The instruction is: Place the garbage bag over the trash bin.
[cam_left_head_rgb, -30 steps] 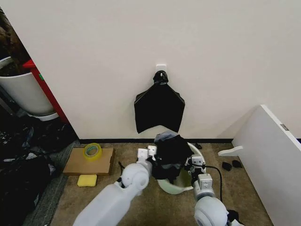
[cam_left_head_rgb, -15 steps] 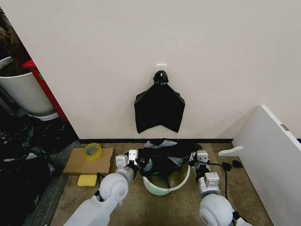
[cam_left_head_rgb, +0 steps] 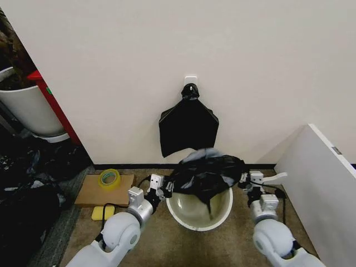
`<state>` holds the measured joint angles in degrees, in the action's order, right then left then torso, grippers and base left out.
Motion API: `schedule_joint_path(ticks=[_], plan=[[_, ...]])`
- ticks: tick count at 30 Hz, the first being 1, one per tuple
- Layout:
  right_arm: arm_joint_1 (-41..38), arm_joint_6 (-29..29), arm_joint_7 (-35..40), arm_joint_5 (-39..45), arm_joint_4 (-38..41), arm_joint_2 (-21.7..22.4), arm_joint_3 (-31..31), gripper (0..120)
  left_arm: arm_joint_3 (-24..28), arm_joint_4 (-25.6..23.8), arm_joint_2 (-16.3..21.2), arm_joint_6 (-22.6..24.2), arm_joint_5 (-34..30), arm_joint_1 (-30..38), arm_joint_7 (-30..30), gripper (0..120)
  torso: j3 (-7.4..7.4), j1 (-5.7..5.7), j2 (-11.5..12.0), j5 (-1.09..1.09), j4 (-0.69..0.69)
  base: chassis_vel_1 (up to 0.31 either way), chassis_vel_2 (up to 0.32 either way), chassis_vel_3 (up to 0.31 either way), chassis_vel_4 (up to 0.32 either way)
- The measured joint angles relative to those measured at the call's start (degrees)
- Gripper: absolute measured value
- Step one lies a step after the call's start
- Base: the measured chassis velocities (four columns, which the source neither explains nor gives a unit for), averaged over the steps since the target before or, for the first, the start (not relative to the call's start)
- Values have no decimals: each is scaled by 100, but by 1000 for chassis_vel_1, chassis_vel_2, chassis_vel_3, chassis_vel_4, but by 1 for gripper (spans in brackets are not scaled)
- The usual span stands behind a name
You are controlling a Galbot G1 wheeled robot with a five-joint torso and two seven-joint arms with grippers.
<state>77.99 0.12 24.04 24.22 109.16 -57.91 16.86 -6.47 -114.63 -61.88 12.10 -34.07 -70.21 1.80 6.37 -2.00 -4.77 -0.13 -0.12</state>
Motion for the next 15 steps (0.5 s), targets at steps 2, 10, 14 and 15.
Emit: schedule_joint_path(ticks=[2,10,14,15], plan=[[62,-18,-24,34,9,26,54,0,-22,-37,-6,-61,-36,2,-10,4,0,0,0,0,1,0,0,0,0],[685,-889,-1054,-76,246,151,112,0,-66,-157,-150,-345,-570,144,168,4,0,0,0,-2,-1,0,0,0,0],[841,-1829,-2361,-628,-15,67,-45,0,-78,-199,-322,-381,-771,162,263,4,0,0,0,-1,-1,0,0,0,0],[800,-2157,-2867,-744,-261,0,-83,0,-86,-233,-413,-388,-818,152,290,4,0,0,0,-4,0,0,0,0,0]])
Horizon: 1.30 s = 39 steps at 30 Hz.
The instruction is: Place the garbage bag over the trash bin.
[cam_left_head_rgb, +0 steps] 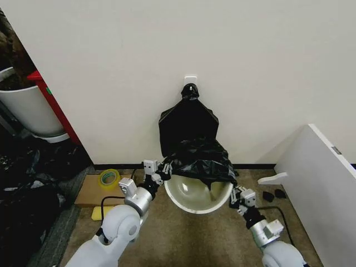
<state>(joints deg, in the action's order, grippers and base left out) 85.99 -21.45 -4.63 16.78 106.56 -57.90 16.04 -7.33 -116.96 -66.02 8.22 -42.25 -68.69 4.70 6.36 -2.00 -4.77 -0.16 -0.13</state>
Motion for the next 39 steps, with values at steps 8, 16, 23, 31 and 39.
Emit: schedule_joint_path(ticks=[8,16,23,31,39], plan=[[-546,-1224,-2443,-204,-1360,-297,516,0,-79,-41,-207,-1,-128,-101,73,4,0,0,0,4,0,0,0,0,0],[-522,-1496,-2801,-80,-1442,-116,1070,21,-76,95,-188,11,-53,-88,81,4,0,0,0,2,0,0,0,0,0],[-305,-2192,-4593,143,-1563,159,1697,48,-103,154,-233,21,-68,-4,114,3,0,0,0,3,-2,0,0,0,0],[-217,-2127,-5265,1308,-1258,144,1809,80,-169,250,-198,-53,51,8,152,3,0,0,0,2,1,0,0,0,0],[130,-1471,-4855,2399,-292,70,1772,100,-87,348,-339,-60,184,-16,275,3,0,0,0,1,0,0,0,0,0]])
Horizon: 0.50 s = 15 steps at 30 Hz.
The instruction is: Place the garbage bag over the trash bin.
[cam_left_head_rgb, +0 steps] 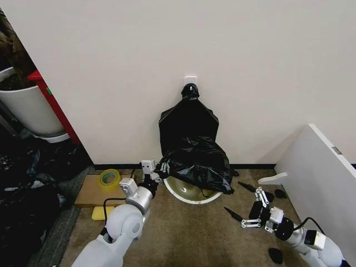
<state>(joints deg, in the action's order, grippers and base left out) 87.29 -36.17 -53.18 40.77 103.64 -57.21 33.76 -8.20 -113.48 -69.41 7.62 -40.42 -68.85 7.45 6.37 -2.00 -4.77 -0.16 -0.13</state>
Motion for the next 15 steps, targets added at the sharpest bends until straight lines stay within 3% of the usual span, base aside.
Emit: schedule_joint_path(ticks=[1,3,5,6,9,13,15], plan=[[0,0,0,0,0,0,0,100,0,0,0,0,0,0,0,3,0,0,0,0,0,0,0,0,0],[173,378,1387,-663,606,6,-144,100,67,26,-31,-4,76,-9,0,3,0,0,0,-1,1,0,0,0,0],[322,781,2161,-1155,947,21,-241,100,98,33,-31,-10,106,-9,0,3,0,0,0,0,0,0,0,0,0],[322,781,2161,-1155,947,21,-241,100,98,33,-31,-10,106,-9,0,3,0,0,0,0,0,0,0,0,0],[663,1895,3380,-1678,1643,84,-522,89,135,73,-2,-21,131,34,5,3,0,0,0,2,-1,0,0,0,0],[803,2479,3953,-1899,2010,154,-653,79,137,99,7,-36,146,61,20,3,0,0,0,1,0,0,0,0,0],[905,3054,4665,-2241,2334,249,-740,68,139,122,8,-52,154,72,39,3,0,0,0,1,0,0,0,0,0]])
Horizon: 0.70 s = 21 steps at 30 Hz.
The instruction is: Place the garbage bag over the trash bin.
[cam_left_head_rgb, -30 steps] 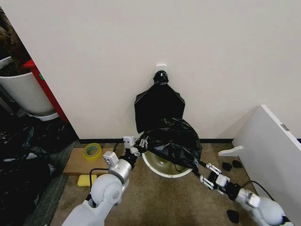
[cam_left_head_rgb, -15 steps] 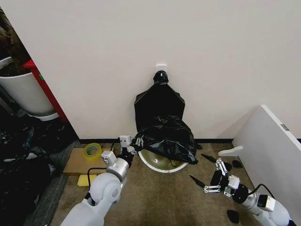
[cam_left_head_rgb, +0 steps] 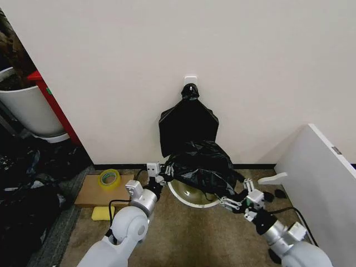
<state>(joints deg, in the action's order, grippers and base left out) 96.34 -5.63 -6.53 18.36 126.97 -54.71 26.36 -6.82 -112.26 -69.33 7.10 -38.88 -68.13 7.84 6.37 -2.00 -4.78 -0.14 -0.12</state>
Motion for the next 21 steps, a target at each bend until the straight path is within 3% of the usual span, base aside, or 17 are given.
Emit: schedule_joint_path(ticks=[1,3,7,9,11,15,18,21], plan=[[76,328,365,-160,176,68,-39,62,2,19,0,-8,8,7,7,3,0,0,0,0,-1,0,0,0,0],[113,465,488,-215,251,99,-46,59,3,32,0,-12,12,12,12,3,0,0,0,0,-1,0,0,0,0],[327,1112,904,-340,609,247,-95,39,9,94,-7,-24,21,54,51,3,0,0,0,0,-1,0,0,0,0],[352,1248,955,-335,672,275,-132,37,13,108,-16,-25,26,64,56,3,0,0,0,0,-1,0,0,0,0],[346,1511,1044,-322,739,312,-272,26,31,124,-38,-25,37,80,67,3,0,0,0,0,-1,0,0,0,0],[255,1532,1046,-285,699,303,-365,15,42,126,-60,-25,59,81,71,3,0,0,0,0,0,0,0,0,0],[119,1531,1114,-244,620,262,-396,0,44,126,-77,-25,102,61,74,3,0,0,0,0,0,0,0,0,0],[91,1516,1189,-297,606,270,-368,0,42,108,-82,-24,114,44,75,3,0,0,0,0,0,0,0,0,0]])
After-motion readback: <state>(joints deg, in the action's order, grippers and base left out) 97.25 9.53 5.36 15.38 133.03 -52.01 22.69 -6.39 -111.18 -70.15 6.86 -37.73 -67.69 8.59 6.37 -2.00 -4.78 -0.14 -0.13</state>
